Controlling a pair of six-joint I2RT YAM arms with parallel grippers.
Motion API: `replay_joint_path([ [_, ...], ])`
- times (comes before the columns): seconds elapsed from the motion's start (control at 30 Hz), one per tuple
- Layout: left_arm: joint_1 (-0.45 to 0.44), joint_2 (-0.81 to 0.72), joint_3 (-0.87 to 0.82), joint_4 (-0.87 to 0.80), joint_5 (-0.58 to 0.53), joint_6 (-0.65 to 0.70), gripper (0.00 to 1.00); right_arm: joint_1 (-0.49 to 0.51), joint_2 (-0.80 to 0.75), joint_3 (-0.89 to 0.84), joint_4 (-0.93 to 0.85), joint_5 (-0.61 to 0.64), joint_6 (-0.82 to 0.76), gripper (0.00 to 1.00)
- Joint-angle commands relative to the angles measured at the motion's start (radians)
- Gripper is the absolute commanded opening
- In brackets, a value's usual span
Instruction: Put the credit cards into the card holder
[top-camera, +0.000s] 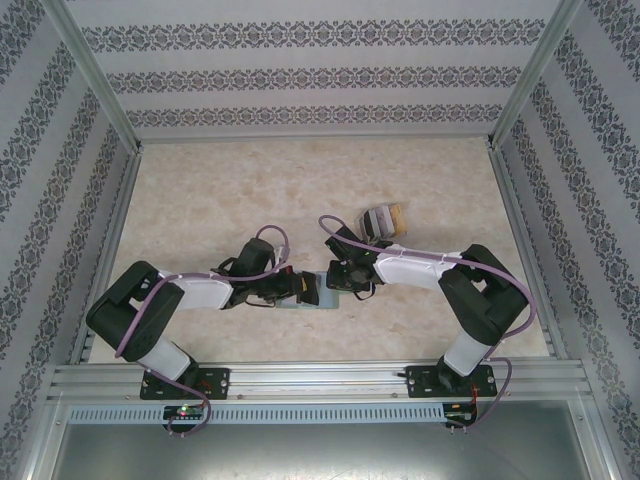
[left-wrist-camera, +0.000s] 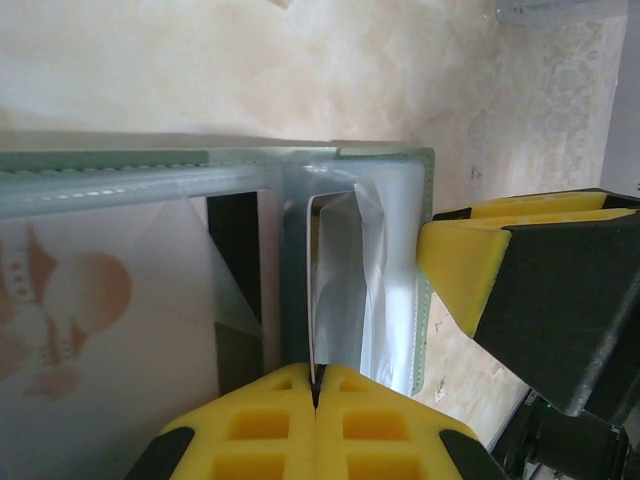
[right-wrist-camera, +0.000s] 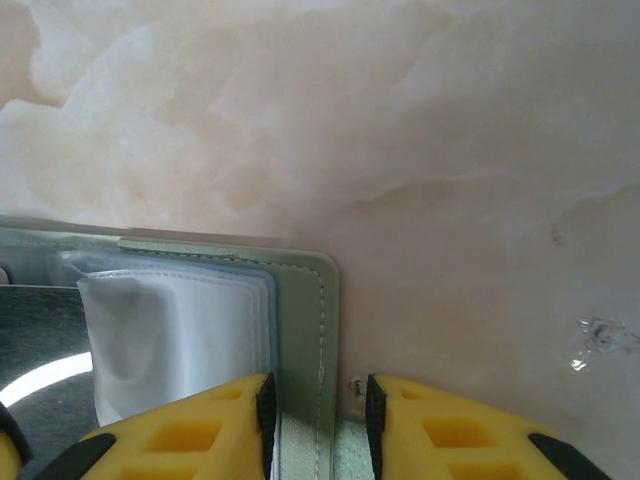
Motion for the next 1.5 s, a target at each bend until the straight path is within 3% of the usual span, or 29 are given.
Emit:
replay_joint_path([
  [0.0,-0.033,0.042,0.008,0.023,-0.024,-0.044,0.03,0.013,0.005,-0.010,0.018,0.009,0.017,0.33],
  [0.5,-0.081,0.106,0.046,0.056,-0.073,-0.117,0.10,0.007,-0.058,-0.036,0.057,0.010,0.064,0.33],
  [0.8,-0.082,0.017,0.053,-0.089,-0.142,-0.080,0.25,-0.009,-0.131,-0.039,-0.006,0.066,0.041,0.36],
  [0.93,-0.082,0.011,0.055,-0.108,-0.146,-0.074,0.27,-0.016,-0.102,-0.048,-0.001,0.041,0.036,0.33],
  [1.13,-0.088,0.042,0.065,-0.095,-0.132,-0.078,0.19,-0.013,-0.058,-0.049,0.004,0.026,0.035,0.27],
  [1.33,-0.108,0.059,0.117,-0.161,-0.138,-0.048,0.29,-0.004,-0.014,-0.052,0.012,0.007,0.042,0.16],
  [1.47,-0.130,0.079,0.184,-0.294,-0.182,-0.017,0.32,0.003,-0.006,-0.056,0.022,0.001,0.058,0.16],
])
